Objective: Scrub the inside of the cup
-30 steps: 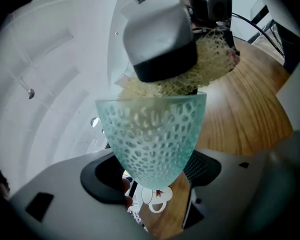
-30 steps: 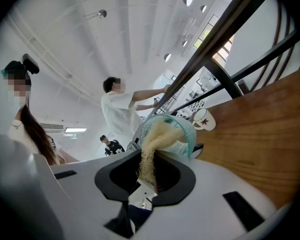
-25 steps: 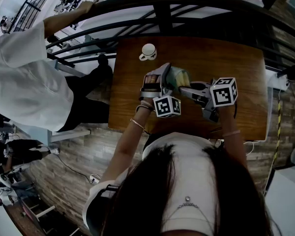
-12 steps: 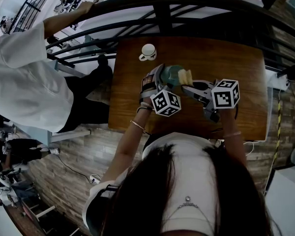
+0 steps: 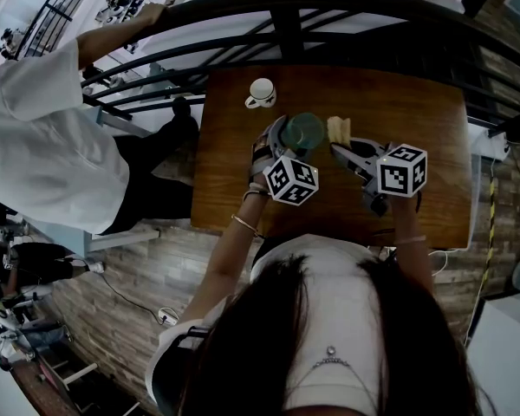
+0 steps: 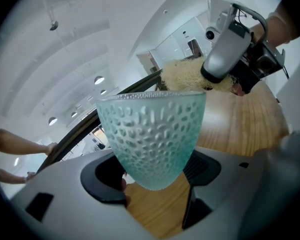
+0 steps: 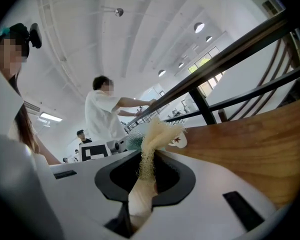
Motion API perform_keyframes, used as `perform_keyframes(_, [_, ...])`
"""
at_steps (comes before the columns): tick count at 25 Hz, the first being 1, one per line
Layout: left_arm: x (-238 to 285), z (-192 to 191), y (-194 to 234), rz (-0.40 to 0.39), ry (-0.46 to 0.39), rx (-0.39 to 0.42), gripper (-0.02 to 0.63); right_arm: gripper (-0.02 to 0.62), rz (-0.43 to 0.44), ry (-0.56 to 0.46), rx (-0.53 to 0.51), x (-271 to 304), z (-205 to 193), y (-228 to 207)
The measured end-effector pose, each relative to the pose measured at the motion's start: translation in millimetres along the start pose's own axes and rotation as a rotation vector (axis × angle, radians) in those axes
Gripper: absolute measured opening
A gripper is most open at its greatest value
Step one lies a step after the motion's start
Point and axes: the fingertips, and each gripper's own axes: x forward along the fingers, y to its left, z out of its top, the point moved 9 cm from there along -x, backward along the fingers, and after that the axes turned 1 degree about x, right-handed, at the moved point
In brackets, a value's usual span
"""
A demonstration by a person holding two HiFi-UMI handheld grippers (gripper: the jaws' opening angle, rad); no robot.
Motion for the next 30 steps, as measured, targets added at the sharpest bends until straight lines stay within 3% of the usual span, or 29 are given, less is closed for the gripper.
perform_keyframes(9, [-4,-7,2,-0.056,-0.004,-0.145,0.347,0.080,-0.142,-0.026,-0.070,-3,-7,-8])
perform_keyframes(30, [-17,-8,-3,-0.087,-0.029,-0.329,0.347,0.080,-0.373,0.029,-0.179,-8,-21,-14])
